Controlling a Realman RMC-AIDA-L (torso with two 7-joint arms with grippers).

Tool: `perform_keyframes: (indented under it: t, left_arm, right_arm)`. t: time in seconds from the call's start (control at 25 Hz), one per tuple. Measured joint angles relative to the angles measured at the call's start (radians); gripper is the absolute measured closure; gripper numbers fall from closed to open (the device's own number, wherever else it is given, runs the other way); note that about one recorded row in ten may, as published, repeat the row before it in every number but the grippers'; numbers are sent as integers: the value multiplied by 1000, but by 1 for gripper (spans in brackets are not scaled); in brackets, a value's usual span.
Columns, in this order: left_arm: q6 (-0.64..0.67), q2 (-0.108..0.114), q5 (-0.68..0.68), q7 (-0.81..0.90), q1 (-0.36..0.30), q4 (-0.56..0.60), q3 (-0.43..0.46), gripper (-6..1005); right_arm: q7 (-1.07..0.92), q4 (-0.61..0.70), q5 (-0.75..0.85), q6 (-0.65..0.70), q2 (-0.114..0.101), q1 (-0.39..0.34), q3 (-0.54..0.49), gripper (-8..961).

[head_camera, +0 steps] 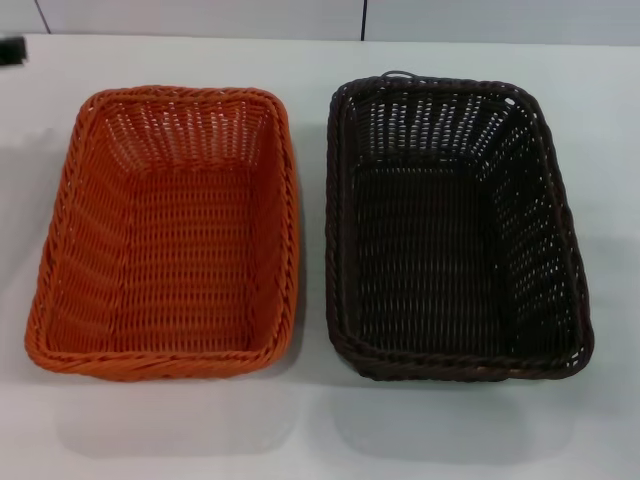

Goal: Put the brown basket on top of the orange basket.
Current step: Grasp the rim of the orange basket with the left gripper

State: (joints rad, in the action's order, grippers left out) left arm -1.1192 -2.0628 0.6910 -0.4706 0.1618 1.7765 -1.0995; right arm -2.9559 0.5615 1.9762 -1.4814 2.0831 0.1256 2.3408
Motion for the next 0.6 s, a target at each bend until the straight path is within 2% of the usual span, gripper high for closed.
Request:
perform_keyframes:
  t: [0.12,0.16,0.2,0.36,0.6]
  left_arm:
    - [-76,-2,-8,26,-5,1,-23,169]
    - [-102,-2,-19,42,-14,-1,-61,170]
    - [-102,-2,-19,42,-14,-1,-61,170]
    - [-129,-2,-101,98,-27,-9,-158,171]
    - [-132,-2,-127,121,-31,-25,-195,173]
  right_arm:
    - [0,0,0,1,0,-1,0,164]
    - [0,0,-1,1,0,-2,0,164]
    - [0,-1,0,1,0,-2,0,164]
    - [0,-2,0,2,0,-3,0,165]
    - [0,-3,-1,1,0,-3,0,165]
